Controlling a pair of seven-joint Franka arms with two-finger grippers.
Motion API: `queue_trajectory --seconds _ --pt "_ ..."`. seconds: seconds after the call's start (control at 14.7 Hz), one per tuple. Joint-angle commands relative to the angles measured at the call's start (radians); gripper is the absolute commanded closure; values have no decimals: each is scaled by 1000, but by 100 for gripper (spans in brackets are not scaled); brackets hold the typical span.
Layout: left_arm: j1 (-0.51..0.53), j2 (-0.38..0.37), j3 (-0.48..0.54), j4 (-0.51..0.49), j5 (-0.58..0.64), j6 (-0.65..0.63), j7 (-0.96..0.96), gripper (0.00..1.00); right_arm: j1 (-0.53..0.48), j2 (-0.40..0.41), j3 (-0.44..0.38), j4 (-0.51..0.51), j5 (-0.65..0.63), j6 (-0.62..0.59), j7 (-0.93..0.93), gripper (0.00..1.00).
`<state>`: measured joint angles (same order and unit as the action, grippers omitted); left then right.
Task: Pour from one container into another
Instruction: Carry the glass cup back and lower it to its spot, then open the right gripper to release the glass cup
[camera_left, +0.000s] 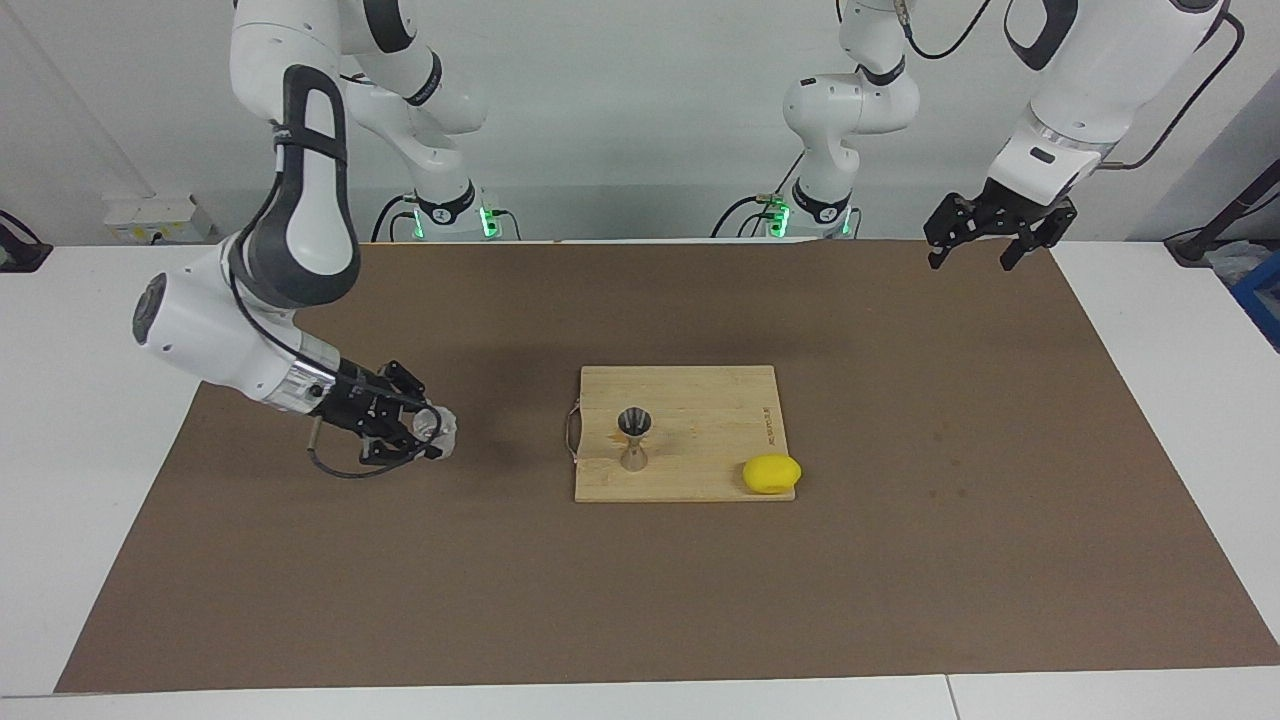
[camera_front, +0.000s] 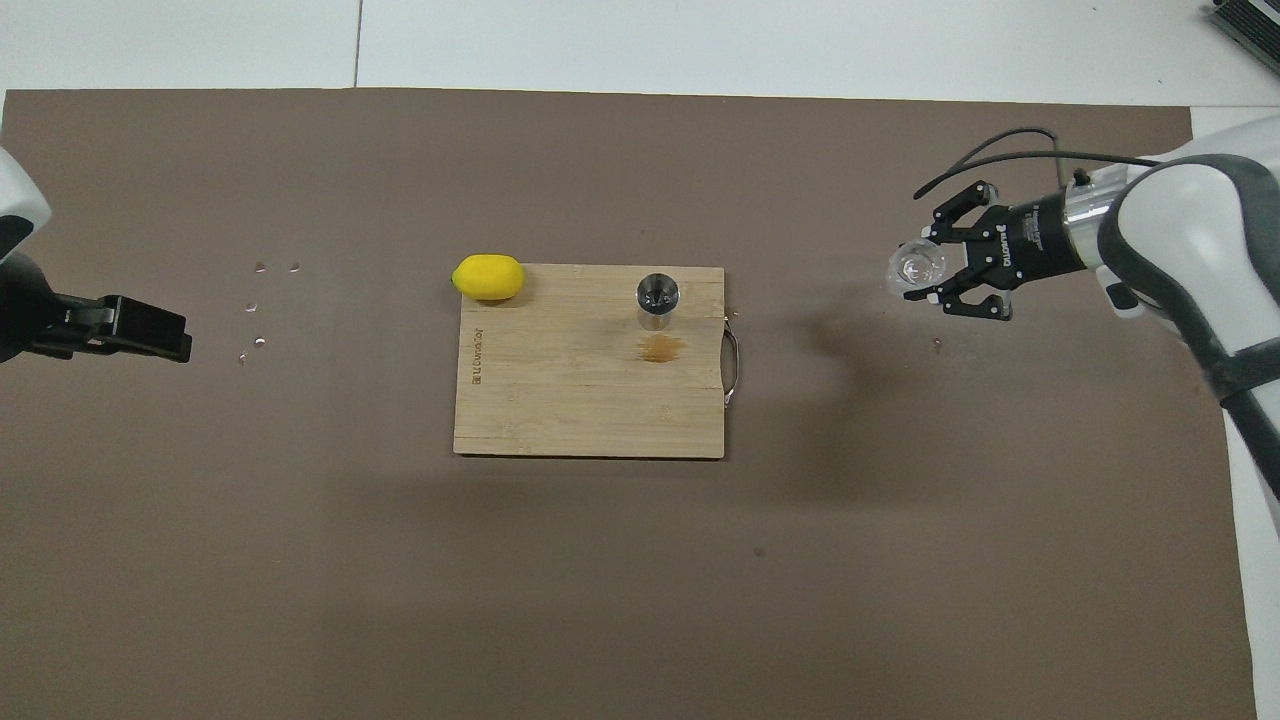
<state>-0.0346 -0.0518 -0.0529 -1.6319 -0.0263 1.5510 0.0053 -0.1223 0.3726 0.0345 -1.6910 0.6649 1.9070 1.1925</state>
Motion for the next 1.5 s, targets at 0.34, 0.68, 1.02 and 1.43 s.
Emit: queue_trajectory --seconds 0.34,0.68,1.02,1.43 --pt "-5 -20 4 -11 14 -9 4 0 -207 81 15 -85 38 -62 -439 100" --pt "-5 -20 4 -11 14 -9 4 0 -238 108 15 -117 41 -51 -501 100" --pt "-5 -20 4 -11 14 -9 4 0 -241 104 5 -131 22 -13 -493 11" --pt "-5 -20 4 -11 14 -9 4 0 -235 -13 2 -133 -85 1 -488 4"
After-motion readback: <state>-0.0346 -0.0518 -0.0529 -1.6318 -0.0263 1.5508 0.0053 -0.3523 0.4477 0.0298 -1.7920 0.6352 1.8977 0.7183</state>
